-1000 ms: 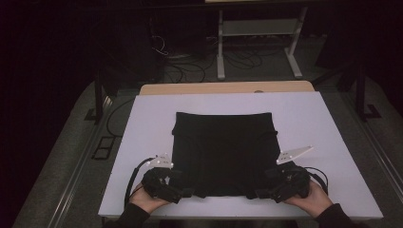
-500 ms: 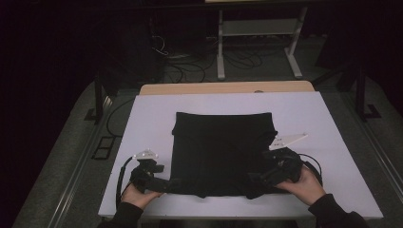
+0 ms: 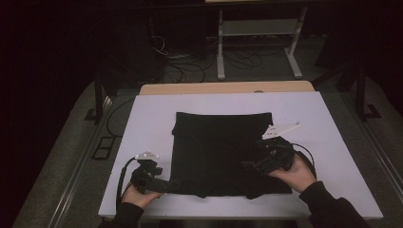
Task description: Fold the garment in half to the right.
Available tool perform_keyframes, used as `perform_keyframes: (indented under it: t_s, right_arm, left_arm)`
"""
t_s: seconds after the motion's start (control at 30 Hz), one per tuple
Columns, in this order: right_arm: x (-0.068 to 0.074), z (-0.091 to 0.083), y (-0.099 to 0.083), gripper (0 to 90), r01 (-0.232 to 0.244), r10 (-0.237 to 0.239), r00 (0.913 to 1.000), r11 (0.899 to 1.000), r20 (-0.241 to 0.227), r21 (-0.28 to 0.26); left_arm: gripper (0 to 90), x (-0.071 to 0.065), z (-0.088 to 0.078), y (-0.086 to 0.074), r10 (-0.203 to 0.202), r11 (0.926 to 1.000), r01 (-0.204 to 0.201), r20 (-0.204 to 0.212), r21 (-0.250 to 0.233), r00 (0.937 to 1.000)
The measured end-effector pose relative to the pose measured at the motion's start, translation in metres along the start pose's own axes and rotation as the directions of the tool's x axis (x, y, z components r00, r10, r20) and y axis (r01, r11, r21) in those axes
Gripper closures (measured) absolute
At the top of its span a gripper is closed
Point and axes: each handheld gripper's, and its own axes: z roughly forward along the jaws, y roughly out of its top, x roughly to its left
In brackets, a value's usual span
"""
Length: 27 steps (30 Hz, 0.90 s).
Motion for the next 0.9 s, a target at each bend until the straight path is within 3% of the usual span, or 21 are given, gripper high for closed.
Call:
perform_keyframes:
  t_s: [0.33, 0.9]
  right_arm:
    - [-0.005, 0.010, 0.013, 0.0, 0.008, -0.007, 0.9998, 1.000, 0.019, -0.008]
    - [-0.018, 0.030, 0.044, 0.0, 0.017, -0.017, 0.9992, 1.000, 0.036, -0.020]
  left_arm:
    - [0.0, 0.006, 0.003, -0.002, -0.032, 0.9994, 0.032, -0.017, 0.012, 0.9994]
    - [0.0, 0.005, 0.005, -0.003, -0.066, 0.9958, 0.065, 0.018, 0.064, 0.9976]
